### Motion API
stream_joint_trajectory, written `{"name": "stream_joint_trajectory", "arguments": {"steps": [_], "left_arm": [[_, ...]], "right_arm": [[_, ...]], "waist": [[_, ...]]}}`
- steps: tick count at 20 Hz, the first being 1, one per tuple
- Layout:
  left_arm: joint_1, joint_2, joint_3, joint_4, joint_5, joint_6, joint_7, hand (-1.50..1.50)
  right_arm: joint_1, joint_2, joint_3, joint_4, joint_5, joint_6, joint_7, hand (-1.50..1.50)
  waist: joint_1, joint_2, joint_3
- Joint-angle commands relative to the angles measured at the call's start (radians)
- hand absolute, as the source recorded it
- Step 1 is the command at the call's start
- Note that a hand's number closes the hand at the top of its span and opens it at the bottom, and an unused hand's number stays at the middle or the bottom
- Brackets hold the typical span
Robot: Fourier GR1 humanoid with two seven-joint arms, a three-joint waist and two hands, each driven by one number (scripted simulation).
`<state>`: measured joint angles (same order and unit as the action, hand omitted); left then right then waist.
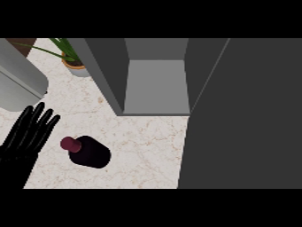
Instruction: Pick up the wine, place it into the cabinet and close the cabinet
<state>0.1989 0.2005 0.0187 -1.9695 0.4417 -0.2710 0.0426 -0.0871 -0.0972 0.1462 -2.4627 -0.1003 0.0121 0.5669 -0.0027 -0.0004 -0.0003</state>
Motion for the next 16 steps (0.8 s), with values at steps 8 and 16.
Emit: {"name": "stream_joint_trajectory", "arguments": {"steps": [8,16], "left_arm": [[-0.123,-0.005,0.045,0.423,-0.112,-0.140,-0.189,-1.50],[-0.140,-0.036,0.025,0.686,-0.264,-0.179,-0.430,-1.50]], "right_arm": [[0.019,0.003,-0.046,-0.033,-0.061,0.023,0.006,-1.50],[-0.059,0.029,-0.002,-0.075,-0.009,-0.020,0.093,-1.50]], "waist": [[-0.002,0.001,0.000],[0.000,0.000,0.000]]}}
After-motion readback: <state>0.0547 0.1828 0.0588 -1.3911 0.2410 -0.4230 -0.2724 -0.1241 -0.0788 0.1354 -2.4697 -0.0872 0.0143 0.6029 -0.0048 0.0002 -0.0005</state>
